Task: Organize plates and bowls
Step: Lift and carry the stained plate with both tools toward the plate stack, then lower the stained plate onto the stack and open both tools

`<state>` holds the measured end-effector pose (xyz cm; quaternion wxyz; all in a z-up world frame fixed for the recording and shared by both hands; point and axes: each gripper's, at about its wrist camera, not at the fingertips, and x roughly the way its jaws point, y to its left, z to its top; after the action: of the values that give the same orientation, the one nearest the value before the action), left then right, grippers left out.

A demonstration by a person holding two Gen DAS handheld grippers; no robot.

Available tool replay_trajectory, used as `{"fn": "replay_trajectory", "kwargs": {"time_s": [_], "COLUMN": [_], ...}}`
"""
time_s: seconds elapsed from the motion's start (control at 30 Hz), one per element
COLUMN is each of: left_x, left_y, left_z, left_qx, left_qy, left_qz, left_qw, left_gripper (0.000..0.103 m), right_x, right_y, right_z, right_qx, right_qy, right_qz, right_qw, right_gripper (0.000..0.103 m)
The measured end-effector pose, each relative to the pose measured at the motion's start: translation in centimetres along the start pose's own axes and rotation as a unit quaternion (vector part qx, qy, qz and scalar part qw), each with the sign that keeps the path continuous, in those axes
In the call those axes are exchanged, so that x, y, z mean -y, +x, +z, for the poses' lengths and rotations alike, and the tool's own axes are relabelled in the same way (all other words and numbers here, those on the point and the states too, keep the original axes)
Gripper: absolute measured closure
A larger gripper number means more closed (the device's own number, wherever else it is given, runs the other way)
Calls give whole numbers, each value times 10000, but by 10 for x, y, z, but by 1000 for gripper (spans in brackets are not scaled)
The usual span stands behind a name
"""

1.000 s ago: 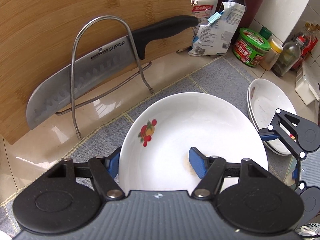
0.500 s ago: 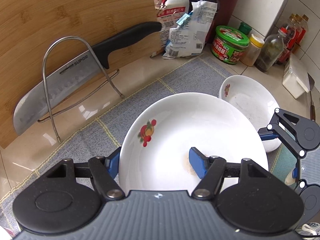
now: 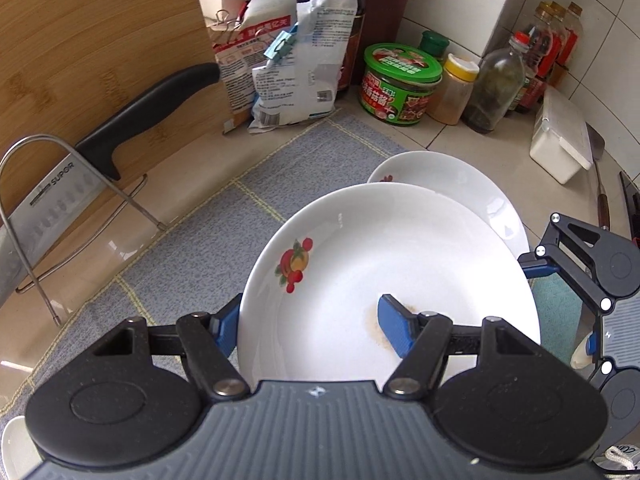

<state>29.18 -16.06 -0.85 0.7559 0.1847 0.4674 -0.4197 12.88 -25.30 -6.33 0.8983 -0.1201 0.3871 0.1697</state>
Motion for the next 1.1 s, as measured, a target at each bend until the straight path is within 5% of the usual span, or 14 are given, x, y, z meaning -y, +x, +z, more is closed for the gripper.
{"fn": "replay_trajectory", "kwargs": {"time_s": [1.1], "left_x": [70], "left_y": [76], "left_z": [56], "left_qx": [-336], "left_qy": [781], "left_qz": [-648], "left_qw": [9943], "left_gripper": [35], "right_x": [63], "right_y": [-27], "right_z": [-57], "right_qx": [-219], "right_qy": [886], "right_qz": [-598], "right_qw": [9940], "right_gripper": [0]}}
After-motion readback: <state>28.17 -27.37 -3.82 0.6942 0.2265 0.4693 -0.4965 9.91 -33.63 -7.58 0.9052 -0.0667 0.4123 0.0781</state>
